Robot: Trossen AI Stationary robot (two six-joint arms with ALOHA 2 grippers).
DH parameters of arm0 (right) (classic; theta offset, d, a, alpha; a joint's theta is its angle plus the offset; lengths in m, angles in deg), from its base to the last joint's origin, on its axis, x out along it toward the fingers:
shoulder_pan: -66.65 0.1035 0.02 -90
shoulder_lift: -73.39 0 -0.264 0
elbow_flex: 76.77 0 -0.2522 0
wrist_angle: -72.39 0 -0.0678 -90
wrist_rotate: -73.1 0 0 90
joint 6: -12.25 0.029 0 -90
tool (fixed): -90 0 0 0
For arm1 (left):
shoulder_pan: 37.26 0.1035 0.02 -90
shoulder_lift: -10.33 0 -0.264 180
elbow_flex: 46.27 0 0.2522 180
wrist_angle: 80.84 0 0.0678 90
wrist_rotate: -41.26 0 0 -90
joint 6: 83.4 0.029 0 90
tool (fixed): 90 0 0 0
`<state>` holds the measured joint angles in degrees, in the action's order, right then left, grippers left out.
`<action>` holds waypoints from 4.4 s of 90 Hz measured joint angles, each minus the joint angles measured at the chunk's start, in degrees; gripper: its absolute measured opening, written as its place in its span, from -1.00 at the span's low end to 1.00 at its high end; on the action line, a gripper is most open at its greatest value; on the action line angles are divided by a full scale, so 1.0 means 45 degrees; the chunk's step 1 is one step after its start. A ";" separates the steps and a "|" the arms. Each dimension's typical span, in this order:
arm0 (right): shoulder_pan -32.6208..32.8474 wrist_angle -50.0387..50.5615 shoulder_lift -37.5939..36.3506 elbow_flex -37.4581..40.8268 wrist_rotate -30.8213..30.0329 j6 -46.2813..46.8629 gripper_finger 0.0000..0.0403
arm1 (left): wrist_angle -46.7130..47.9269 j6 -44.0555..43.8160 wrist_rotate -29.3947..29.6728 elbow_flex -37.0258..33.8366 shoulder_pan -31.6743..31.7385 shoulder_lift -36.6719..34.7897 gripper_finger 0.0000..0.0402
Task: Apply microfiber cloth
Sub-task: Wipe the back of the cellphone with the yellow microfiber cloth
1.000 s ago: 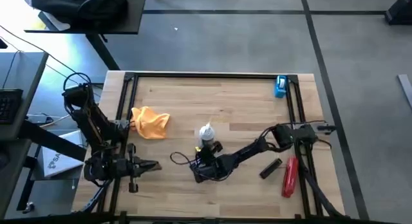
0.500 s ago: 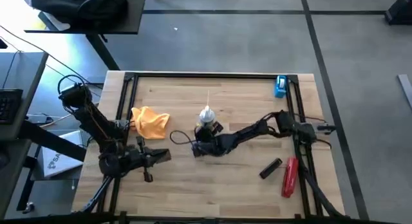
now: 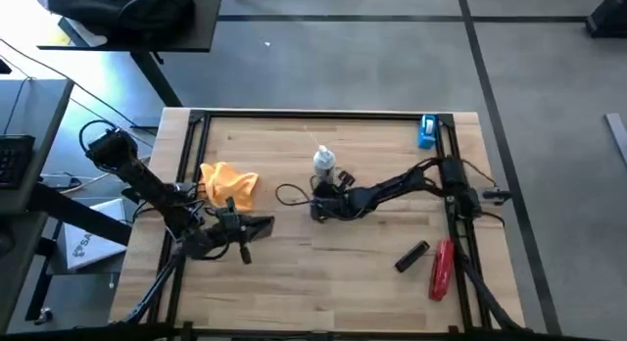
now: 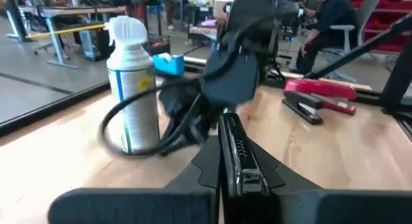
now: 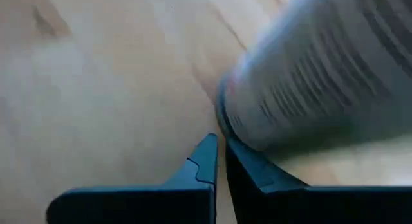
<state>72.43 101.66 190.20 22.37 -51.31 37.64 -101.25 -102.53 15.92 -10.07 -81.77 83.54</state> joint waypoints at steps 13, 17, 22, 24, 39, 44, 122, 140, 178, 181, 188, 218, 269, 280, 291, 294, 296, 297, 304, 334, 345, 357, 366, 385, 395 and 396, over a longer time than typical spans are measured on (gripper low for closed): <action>0.0510 -0.0241 -0.1929 0.1291 0.2386 0.0300 -1.00 | -0.0469 -0.0160 -0.0310 0.0000 0.0007 0.0509 -0.96; 0.0701 -0.0573 -0.2364 0.1641 0.2932 0.0314 -1.00 | -0.0981 -0.0142 -0.0325 0.0000 0.0035 0.0774 -0.96; 0.1030 -0.1294 -0.2769 0.1994 0.3462 0.0301 -1.00 | -0.1838 0.0059 -0.0426 0.0000 0.0096 0.1151 -0.96; 0.1165 -0.1622 -0.2884 0.2097 0.3646 0.0292 -1.00 | -0.2221 0.0235 -0.0542 0.0000 0.0143 0.1322 -0.96; 0.2287 -0.5589 -0.3062 0.2428 0.4980 -0.0253 -0.83 | -0.6030 0.1858 -0.2424 0.0010 0.0724 0.2500 -0.96; 0.2575 -0.6646 -0.2978 0.2383 0.5107 -0.0487 -0.71 | -0.7193 0.2446 -0.3144 0.0010 0.0909 0.2836 -0.96; 0.2703 -0.9730 -0.2865 0.0427 0.4804 -0.3489 -0.46 | -0.9914 0.2796 -0.6966 0.0010 0.2836 0.3221 -0.96; 0.2318 -0.9690 -0.2865 0.0427 0.4861 -0.2875 -0.62 | -1.0070 0.3279 -0.6975 0.0039 0.3140 0.3219 -0.96; 0.1928 -0.9792 -0.2865 0.0427 0.5783 -0.2715 -0.97 | -1.0088 0.3731 -0.7023 0.0041 0.3305 0.3060 -0.76; 0.1949 -0.9782 -0.2865 0.0427 0.5799 -0.2743 -0.97 | -1.0098 0.3875 -0.6998 0.0041 0.3182 0.2963 -0.71; 0.1981 -0.9763 -0.2865 0.0427 0.5817 -0.2756 -0.98 | -1.0015 0.4218 -0.6735 -0.0004 0.2819 0.2683 -0.59; 0.1986 -1.0352 -0.2947 0.0427 0.5788 -0.3302 -0.99 | -0.6896 0.3929 -0.4679 -0.0024 0.1588 0.1653 -0.32; 0.1933 -1.1751 -0.2962 0.0427 0.6115 -0.3693 -0.78 | -0.6316 0.3273 -0.6275 0.0015 0.2479 0.1696 -0.94; 0.1928 -1.1738 -0.2962 0.0422 0.6134 -0.3754 -0.78 | -0.6333 0.3273 -0.6303 0.0015 0.2596 0.1696 -0.97; 0.1928 -1.1735 -0.2962 0.0422 0.6123 -0.4160 -0.79 | -0.6353 0.3122 -0.6518 0.0015 0.2770 0.1696 -0.98; 0.1928 -1.1735 -0.2962 0.0422 0.6128 -0.4396 -0.82 | -0.6358 0.3075 -0.6711 0.0015 0.2831 0.1691 -0.98; 0.1928 -1.1747 -0.2962 0.0422 0.6123 -0.4503 -0.85 | -0.6358 0.3077 -0.6833 0.0016 0.2866 0.1691 -0.98; 0.1928 -1.1753 -0.2962 0.0422 0.6123 -0.4545 -0.87 | -0.6358 0.3083 -0.6871 0.0019 0.2882 0.1691 -0.98; 0.1933 -1.1799 -0.2962 0.0427 0.6021 -0.4653 -0.96 | -0.6411 0.3179 -0.6922 0.0019 0.2929 0.1691 -0.97; 0.2001 -1.1767 -0.3084 0.0422 0.5895 -0.5134 -0.99 | -0.6055 0.3475 -0.5748 0.0030 0.2336 0.0735 -0.46; 0.2180 -1.0552 -0.3911 0.0427 0.5308 -0.5716 -0.99 | -0.3573 0.3817 -0.4209 0.0049 0.1508 -0.1026 -0.27; 0.2523 -0.8659 -0.5061 0.0417 0.4124 -0.6062 -0.99 | 0.0989 0.2018 -0.2565 0.0053 0.0965 -0.2997 -0.18; 0.2910 -0.7076 -0.5775 0.0422 0.3495 -0.6091 -1.00 | 0.5997 -0.1602 -0.1421 0.0053 0.1174 -0.4187 -0.16; 0.4074 -0.5457 -0.7056 0.0422 0.1799 -0.6391 -1.00 | 1.4466 -0.8886 -0.1511 0.0034 0.3297 -0.5515 -0.15; 0.4314 -0.5214 -0.7323 0.0422 0.1467 -0.6413 -1.00 | 1.4950 -0.8166 -0.2789 0.0034 0.4586 -0.5512 -0.15; 0.4323 -0.5206 -0.7326 0.0422 0.1463 -0.6416 -1.00 | 1.4945 -0.8048 -0.3058 0.0038 0.4736 -0.5512 -0.15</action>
<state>91.89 78.23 157.23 24.26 -44.72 8.77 -34.00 -138.75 2.16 -9.90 -60.46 58.74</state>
